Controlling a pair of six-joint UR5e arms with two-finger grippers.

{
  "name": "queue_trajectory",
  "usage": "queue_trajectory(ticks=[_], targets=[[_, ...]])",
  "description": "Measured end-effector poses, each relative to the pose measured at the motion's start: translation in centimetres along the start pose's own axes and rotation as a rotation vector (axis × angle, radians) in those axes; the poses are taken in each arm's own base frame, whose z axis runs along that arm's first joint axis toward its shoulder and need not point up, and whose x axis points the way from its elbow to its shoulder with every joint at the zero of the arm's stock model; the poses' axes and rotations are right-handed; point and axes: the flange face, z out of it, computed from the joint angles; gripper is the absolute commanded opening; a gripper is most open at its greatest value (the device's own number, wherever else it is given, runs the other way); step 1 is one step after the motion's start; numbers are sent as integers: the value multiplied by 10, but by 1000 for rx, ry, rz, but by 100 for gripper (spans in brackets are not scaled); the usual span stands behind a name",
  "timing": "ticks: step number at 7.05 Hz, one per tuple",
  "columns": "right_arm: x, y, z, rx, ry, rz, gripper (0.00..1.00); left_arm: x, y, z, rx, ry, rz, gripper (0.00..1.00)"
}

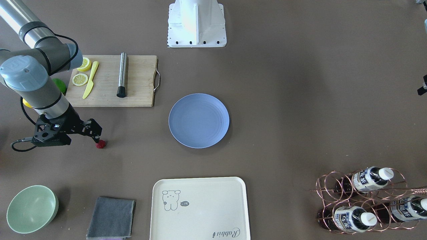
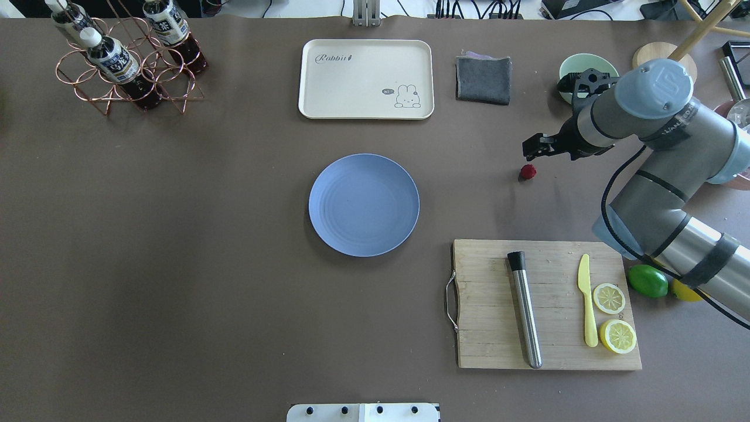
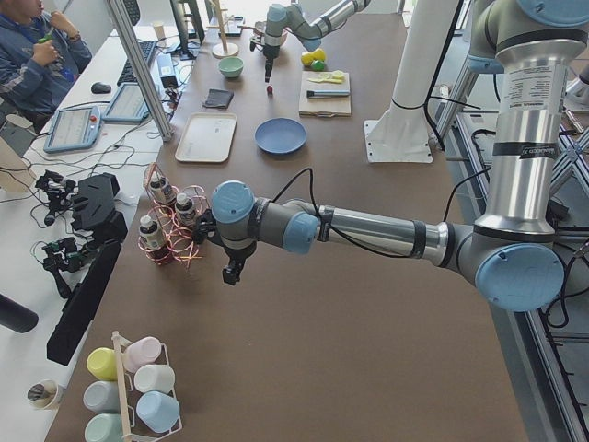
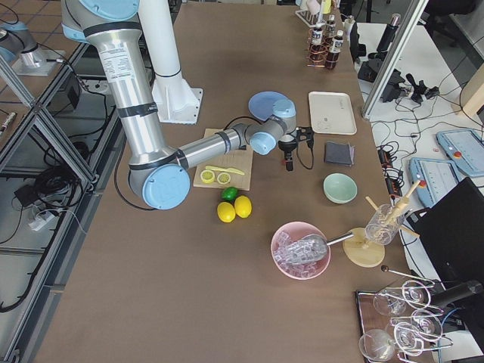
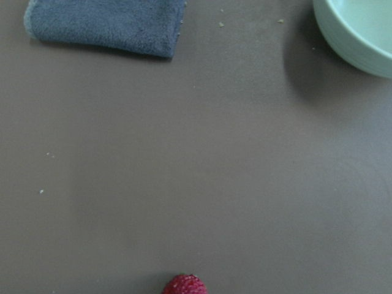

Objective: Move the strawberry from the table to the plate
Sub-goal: 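Lower the right gripper onto the red strawberry and close it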

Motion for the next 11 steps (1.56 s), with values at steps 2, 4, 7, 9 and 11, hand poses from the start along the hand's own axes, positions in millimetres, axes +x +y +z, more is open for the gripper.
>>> queue_trajectory(ticks=[2, 4, 7, 9, 11], targets=[[-16, 6, 15, -7, 19, -19, 95, -18, 22, -2, 5, -18, -21, 98], [-20, 10, 28, -1, 41, -29, 79, -23, 27, 0, 3, -20, -28, 98], [-22, 9, 31, 0, 44, -31, 78, -25, 28, 1, 1, -24, -31, 98], [-23, 10, 32, -1, 44, -32, 78, -25, 28, 1, 0, -25, -30, 98], [-25, 13, 34, -4, 45, -36, 71, -26, 33, 3, -5, -24, -35, 98]])
